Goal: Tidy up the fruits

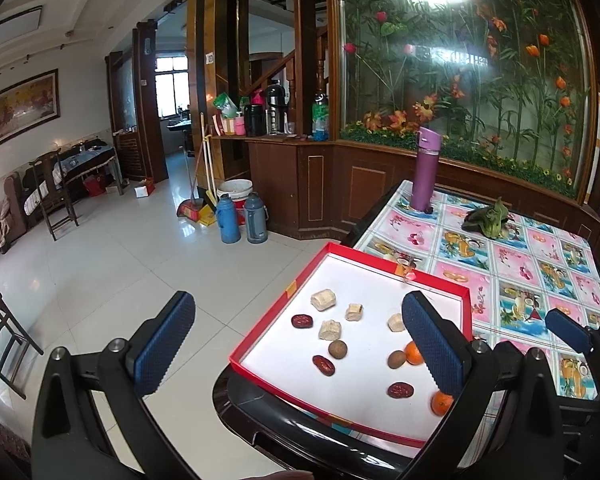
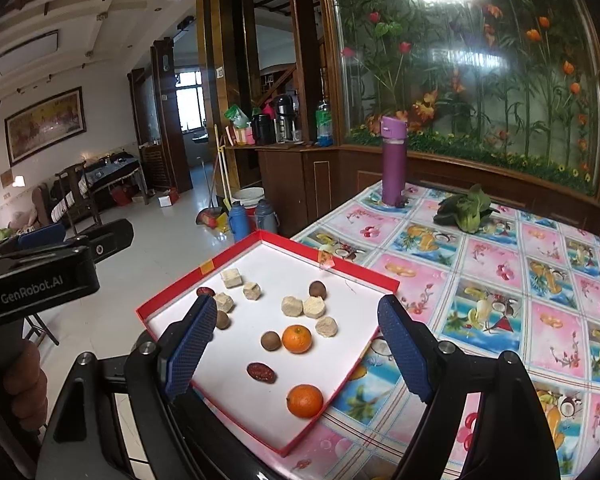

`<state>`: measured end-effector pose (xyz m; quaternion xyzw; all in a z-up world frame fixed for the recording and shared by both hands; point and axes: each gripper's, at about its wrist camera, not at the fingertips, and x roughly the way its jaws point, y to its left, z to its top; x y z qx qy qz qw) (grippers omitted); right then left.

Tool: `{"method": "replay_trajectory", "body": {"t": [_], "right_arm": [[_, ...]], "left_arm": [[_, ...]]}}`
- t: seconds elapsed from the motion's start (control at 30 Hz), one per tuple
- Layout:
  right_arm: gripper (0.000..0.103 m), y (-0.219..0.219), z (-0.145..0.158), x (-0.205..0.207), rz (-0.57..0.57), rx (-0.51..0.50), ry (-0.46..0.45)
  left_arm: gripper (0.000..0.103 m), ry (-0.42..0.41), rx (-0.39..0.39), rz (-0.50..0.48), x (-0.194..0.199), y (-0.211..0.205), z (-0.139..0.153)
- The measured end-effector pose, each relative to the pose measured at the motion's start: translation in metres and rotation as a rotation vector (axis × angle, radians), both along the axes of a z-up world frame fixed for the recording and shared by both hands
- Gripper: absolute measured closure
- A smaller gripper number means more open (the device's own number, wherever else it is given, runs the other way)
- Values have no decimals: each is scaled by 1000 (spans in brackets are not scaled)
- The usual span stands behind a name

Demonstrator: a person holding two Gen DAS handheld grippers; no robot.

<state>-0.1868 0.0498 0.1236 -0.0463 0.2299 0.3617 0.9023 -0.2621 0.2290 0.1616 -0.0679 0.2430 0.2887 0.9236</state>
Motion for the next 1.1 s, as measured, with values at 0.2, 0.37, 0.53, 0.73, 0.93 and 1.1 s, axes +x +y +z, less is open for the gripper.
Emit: {"method": "replay_trajectory", "body": {"t": [0.2, 0.37, 0.53, 0.73, 0.93, 1.1], "right_arm": [[20, 4, 3, -2, 13, 1, -18], [20, 6, 2, -2, 16, -5, -21], [20, 9, 1, -3, 20, -8, -20], [20, 9, 1, -3, 21, -8, -19], [20, 12, 1, -2, 23, -11, -14], [20, 14, 1, -2, 23, -9, -16]], "left_arm": [[0, -7, 13, 10, -1, 2, 0], [0, -13, 26, 14, -3, 3, 0], [0, -28, 29, 14, -6, 6, 2], [0, -36, 57, 18, -9, 6, 0], [0, -24, 51, 24, -7, 10, -5], [0, -17, 43, 24, -5, 12, -8]]}}
